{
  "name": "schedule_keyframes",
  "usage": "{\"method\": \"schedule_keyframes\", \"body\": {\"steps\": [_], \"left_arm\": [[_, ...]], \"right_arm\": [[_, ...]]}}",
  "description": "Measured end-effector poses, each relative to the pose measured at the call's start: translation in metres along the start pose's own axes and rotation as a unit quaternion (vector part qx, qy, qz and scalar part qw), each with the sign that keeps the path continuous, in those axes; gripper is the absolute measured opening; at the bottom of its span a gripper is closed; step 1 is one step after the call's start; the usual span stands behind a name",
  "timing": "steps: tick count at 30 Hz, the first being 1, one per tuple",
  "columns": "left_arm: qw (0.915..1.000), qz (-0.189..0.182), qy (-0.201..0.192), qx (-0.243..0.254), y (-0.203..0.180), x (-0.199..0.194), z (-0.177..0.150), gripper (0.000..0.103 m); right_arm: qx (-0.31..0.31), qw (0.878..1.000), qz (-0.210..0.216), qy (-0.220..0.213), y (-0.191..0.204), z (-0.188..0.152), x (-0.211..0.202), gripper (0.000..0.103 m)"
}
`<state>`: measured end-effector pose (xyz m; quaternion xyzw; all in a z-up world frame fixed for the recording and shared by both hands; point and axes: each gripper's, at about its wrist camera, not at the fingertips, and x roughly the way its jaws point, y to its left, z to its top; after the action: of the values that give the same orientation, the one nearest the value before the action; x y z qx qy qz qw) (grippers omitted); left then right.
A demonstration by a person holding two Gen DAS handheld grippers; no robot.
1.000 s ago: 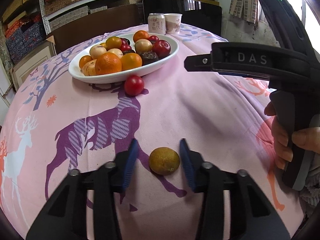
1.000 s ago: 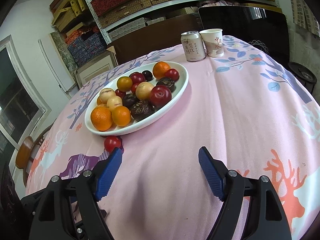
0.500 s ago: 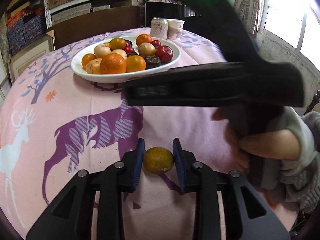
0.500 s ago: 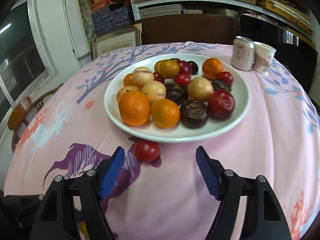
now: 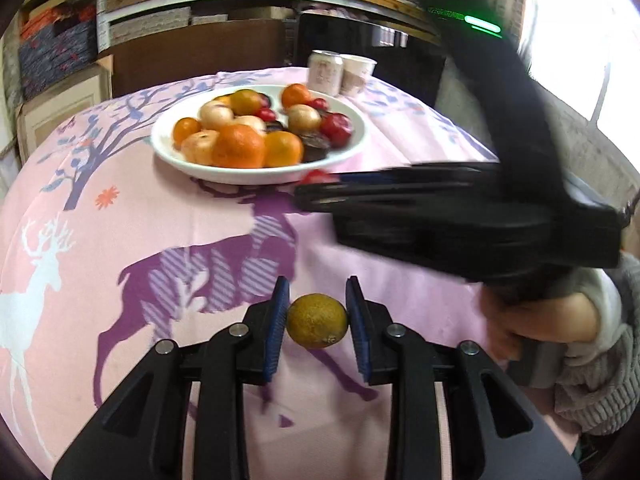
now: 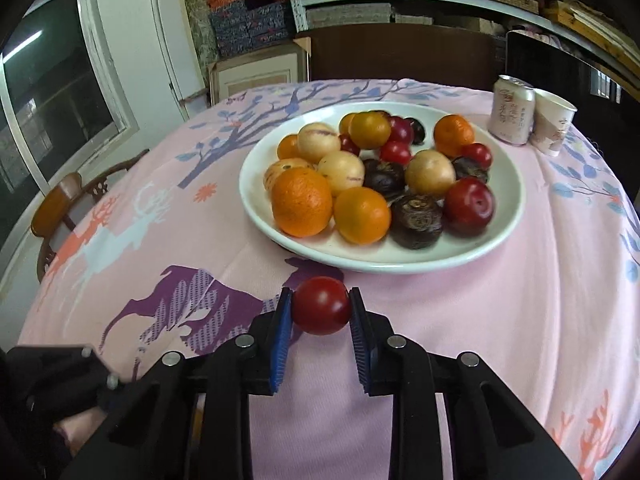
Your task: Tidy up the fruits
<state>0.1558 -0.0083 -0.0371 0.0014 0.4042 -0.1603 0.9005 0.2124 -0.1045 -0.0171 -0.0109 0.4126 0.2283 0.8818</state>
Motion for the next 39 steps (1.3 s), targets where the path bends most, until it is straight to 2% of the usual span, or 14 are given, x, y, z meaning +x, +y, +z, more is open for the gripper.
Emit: {"method": "schedule_keyframes", "body": {"steps": [3,5,10,12,13,14,15,17,19,21,26,30,36,39], "left_arm": [[0.9999,0.007,-0.006,-0.004,0.012,-0.004,0.01,0.029],[0.9996,0.025,-0.016,0.002,0.017,-0.005,0.028,0.029],[0.996,0.067,-0.059,-0.005,0.034,0.008,0.099,0.029],[0.9953,0.073,-0.059,-0.024,0.046,0.028,0.127,0.03],[0.995,0.077,-0.056,-0.032,0.052,0.037,0.136,0.045],[0.9945,0.083,-0.051,-0.04,0.056,0.046,0.143,0.056],[0.9929,0.095,-0.053,-0.047,0.06,0.053,0.149,0.066],[0.9929,0.089,-0.056,-0.055,0.064,0.058,0.154,0.074],[0.9915,0.096,-0.064,-0.061,0.066,0.057,0.15,0.096],[0.99,0.103,-0.072,-0.064,0.065,0.054,0.144,0.098],[0.9878,0.12,-0.05,-0.085,0.062,0.039,0.117,0.099],[0.9894,0.107,-0.037,-0.091,0.056,0.024,0.091,0.099],[0.9911,0.06,-0.031,-0.115,0.054,0.004,0.059,0.099],[0.9902,0.068,-0.055,-0.109,0.05,-0.008,0.052,0.099]], "right_arm": [[0.017,0.999,-0.008,-0.026,-0.017,0.004,-0.017,0.028],[0.031,0.998,-0.02,-0.048,-0.028,0.017,-0.026,0.028],[0.042,0.994,-0.054,-0.083,-0.045,0.062,-0.021,0.028],[0.04,0.996,-0.05,-0.065,-0.051,0.08,-0.001,0.032],[0.04,0.996,-0.048,-0.057,-0.052,0.085,0.009,0.038],[0.044,0.995,-0.061,-0.058,-0.054,0.088,0.016,0.053],[0.047,0.994,-0.073,-0.065,-0.056,0.086,0.016,0.052],[0.053,0.993,-0.069,-0.076,-0.063,0.081,0.012,0.053],[0.059,0.992,-0.069,-0.082,-0.068,0.072,0.006,0.06],[0.066,0.991,-0.074,-0.092,-0.07,0.06,-0.003,0.075],[0.065,0.987,-0.11,-0.095,-0.059,0.031,-0.023,0.098],[0.061,0.983,-0.148,-0.094,-0.044,0.008,-0.041,0.1],[0.058,0.986,-0.13,-0.09,-0.034,-0.022,-0.049,0.1],[0.057,0.986,-0.126,-0.087,-0.033,-0.024,-0.048,0.1]]}}
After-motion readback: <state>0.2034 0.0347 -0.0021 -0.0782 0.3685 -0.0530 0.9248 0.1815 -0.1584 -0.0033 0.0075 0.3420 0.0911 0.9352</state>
